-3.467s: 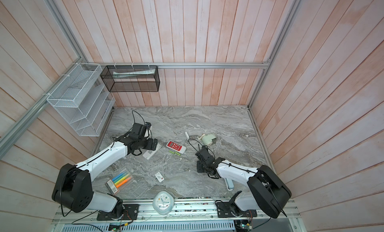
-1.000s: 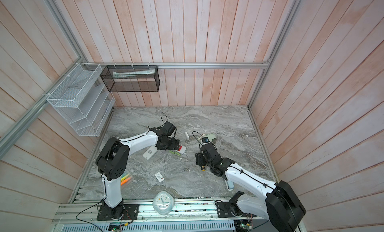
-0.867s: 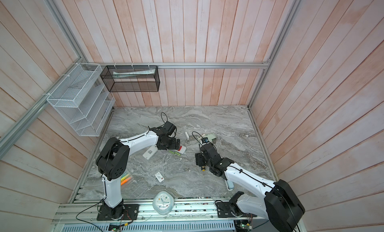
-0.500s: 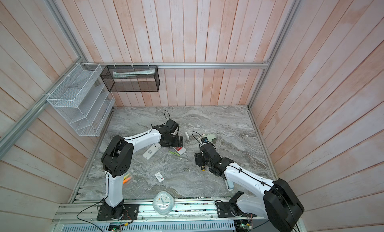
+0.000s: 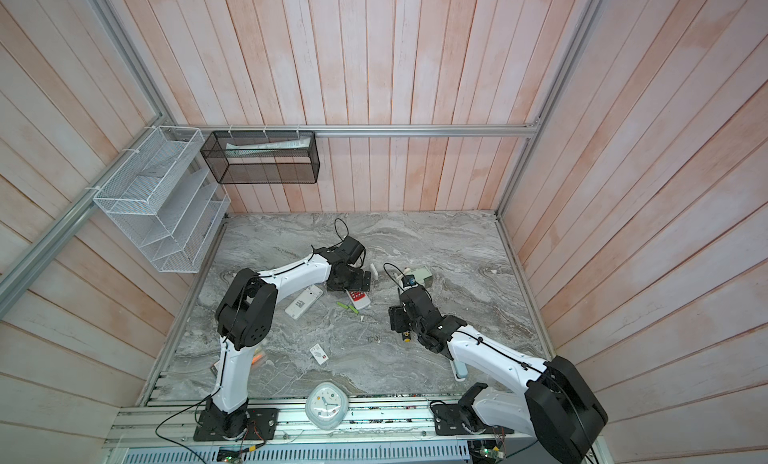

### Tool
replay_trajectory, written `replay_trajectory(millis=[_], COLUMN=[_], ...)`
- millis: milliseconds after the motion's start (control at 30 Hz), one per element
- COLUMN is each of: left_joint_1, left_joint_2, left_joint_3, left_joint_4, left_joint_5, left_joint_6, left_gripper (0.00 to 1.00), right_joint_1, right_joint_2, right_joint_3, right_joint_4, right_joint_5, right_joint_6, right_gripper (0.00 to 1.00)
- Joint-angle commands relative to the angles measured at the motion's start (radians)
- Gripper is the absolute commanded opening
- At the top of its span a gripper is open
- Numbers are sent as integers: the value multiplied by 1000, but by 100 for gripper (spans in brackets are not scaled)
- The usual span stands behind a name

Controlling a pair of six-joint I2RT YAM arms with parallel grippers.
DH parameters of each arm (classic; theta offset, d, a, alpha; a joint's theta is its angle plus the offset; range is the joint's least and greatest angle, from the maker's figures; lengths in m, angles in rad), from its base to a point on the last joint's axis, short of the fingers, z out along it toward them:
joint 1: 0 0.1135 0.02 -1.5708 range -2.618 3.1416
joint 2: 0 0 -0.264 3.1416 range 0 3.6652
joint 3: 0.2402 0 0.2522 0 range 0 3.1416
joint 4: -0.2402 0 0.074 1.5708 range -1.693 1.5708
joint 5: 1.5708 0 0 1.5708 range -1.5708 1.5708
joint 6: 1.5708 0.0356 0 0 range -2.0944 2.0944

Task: Unload the batteries from the remote control
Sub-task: 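Move the left gripper over the red-faced remote while the right gripper holds still, then grasp the red-faced remote at its end with the left gripper and lift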

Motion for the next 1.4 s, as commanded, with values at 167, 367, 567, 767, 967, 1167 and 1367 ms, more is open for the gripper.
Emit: replay_trajectory(millis=[167, 367, 567, 767, 967, 1167, 1367], left_joint_1=[-18, -41, -57, -58, -58, -58, -58], left_joint_2=[37, 70, 98, 123, 150, 163, 169], left_joint_3=[35, 63, 83, 126, 169, 194, 201], left_joint_4=[-58, -86, -85, -97, -110, -135, -142], left_joint_5=[-68, -78, -74, -78, -86, -103, -117], left_joint_6=[-60, -88, -107, -99, -88, -81, -73], left_gripper=[100, 99, 92, 86, 75, 73, 58], right_joint_1=[-5, -5, -6, -12, -17, -22, -25], right_joint_2=[-4, -35, -75, -100, -109, -120, -132], right_joint_3=[-21, -41, -66, -86, -94, -98, -101], right_joint_4=[19, 22, 18, 18, 20, 16, 17], right_joint_5=[-18, -17, -10, -9, -14, -18, -20], right_joint_6=[-5, -6, -13, -15, -19, -24, -18], right_gripper=[71, 71, 71, 71, 71, 71, 71])
